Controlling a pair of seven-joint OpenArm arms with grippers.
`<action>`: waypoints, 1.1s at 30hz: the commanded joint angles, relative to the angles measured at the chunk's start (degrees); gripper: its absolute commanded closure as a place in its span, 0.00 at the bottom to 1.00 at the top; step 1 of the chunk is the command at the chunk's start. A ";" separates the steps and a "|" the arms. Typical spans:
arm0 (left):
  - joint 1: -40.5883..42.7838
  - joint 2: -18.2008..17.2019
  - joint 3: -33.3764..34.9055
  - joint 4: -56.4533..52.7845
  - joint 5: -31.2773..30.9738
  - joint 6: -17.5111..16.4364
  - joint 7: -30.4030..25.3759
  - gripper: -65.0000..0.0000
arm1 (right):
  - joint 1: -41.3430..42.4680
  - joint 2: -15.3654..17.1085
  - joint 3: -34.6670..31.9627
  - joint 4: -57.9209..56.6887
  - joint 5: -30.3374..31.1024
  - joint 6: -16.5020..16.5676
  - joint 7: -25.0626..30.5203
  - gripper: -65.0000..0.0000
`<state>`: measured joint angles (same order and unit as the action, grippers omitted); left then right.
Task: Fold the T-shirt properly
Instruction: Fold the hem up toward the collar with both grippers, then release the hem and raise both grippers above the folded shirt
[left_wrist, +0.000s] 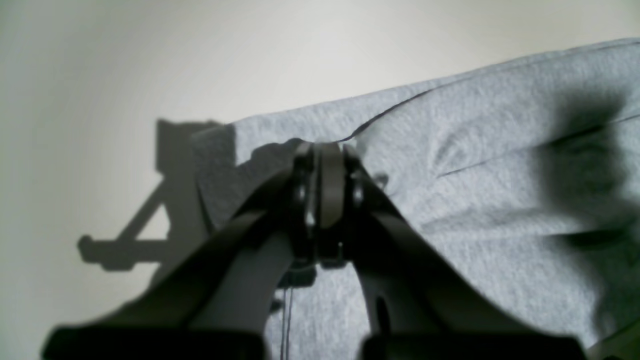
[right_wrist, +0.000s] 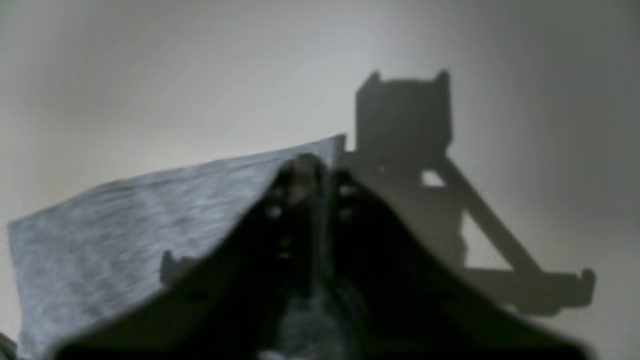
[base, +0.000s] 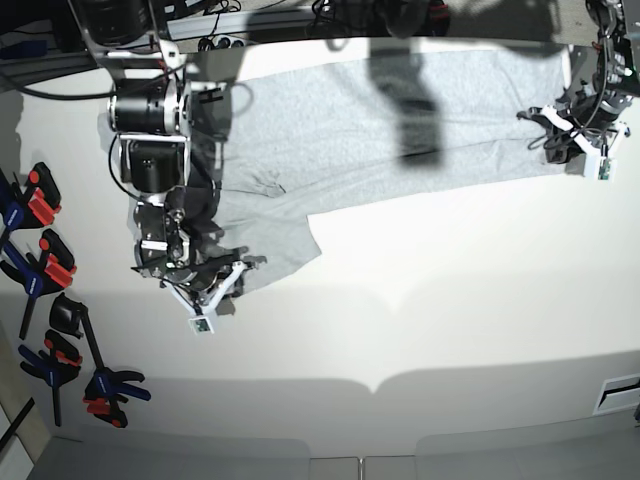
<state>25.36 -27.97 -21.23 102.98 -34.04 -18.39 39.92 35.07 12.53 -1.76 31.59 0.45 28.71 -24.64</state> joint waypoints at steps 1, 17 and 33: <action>-0.15 -0.94 -0.48 0.90 -0.46 -0.04 -1.16 1.00 | 0.13 -0.02 -0.74 0.52 -1.77 0.44 -4.52 1.00; -0.28 -0.90 -0.48 0.90 -0.24 -0.04 -3.93 1.00 | -17.70 0.46 -0.57 47.06 7.67 1.57 -22.86 1.00; -0.11 1.60 -0.48 1.60 2.97 -5.90 -4.61 1.00 | -58.45 0.46 21.99 93.81 7.98 1.55 -28.30 1.00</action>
<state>25.36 -25.54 -21.34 103.31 -30.13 -24.27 36.34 -23.59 12.53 20.12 124.22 7.77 30.24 -54.02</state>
